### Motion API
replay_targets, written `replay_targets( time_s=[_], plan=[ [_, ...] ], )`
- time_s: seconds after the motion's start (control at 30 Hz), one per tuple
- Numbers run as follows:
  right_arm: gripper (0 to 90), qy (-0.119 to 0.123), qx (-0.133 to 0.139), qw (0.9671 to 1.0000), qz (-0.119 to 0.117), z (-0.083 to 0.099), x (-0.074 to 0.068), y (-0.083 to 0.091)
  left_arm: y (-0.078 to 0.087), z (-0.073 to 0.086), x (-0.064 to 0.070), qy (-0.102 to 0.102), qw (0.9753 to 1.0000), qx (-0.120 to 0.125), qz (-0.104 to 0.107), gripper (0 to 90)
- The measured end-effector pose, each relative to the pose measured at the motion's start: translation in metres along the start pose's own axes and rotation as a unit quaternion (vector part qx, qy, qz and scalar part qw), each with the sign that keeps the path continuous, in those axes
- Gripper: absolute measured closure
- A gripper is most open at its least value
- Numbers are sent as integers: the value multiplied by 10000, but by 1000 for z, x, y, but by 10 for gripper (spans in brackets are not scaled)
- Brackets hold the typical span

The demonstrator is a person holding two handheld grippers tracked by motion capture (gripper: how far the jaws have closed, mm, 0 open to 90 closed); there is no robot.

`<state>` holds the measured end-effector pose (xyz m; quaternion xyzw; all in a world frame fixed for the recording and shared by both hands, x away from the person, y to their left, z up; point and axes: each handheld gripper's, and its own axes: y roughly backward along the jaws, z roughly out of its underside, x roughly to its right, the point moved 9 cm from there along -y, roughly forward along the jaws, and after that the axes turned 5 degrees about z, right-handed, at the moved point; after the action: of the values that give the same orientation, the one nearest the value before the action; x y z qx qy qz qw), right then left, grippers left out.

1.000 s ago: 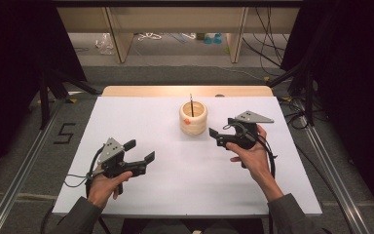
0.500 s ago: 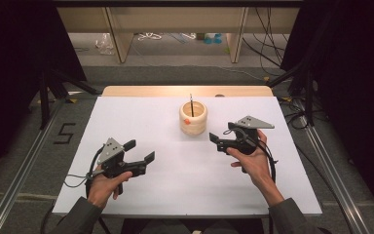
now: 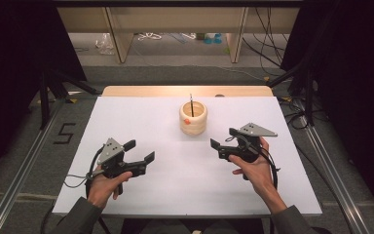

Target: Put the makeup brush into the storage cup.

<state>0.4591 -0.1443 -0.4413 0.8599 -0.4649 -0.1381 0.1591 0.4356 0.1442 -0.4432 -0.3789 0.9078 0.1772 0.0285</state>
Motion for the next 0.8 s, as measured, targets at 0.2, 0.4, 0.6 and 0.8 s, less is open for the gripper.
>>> replay_targets(
  time_s=[0.2,0.4,0.6,0.8],
  plan=[
    [164,-7,27,10000,-16,4,-2,6,0,0,0,0,10000,0,8,156],
    [165,-77,-45,10000,-22,10,-2,11,0,0,0,-2,10000,0,4,155],
    [167,-84,-58,9999,90,17,1,16,0,0,0,-5,10000,-5,4,156],
    [168,-191,-106,9997,95,22,3,23,0,0,0,-2,10000,0,5,156]
  ],
)
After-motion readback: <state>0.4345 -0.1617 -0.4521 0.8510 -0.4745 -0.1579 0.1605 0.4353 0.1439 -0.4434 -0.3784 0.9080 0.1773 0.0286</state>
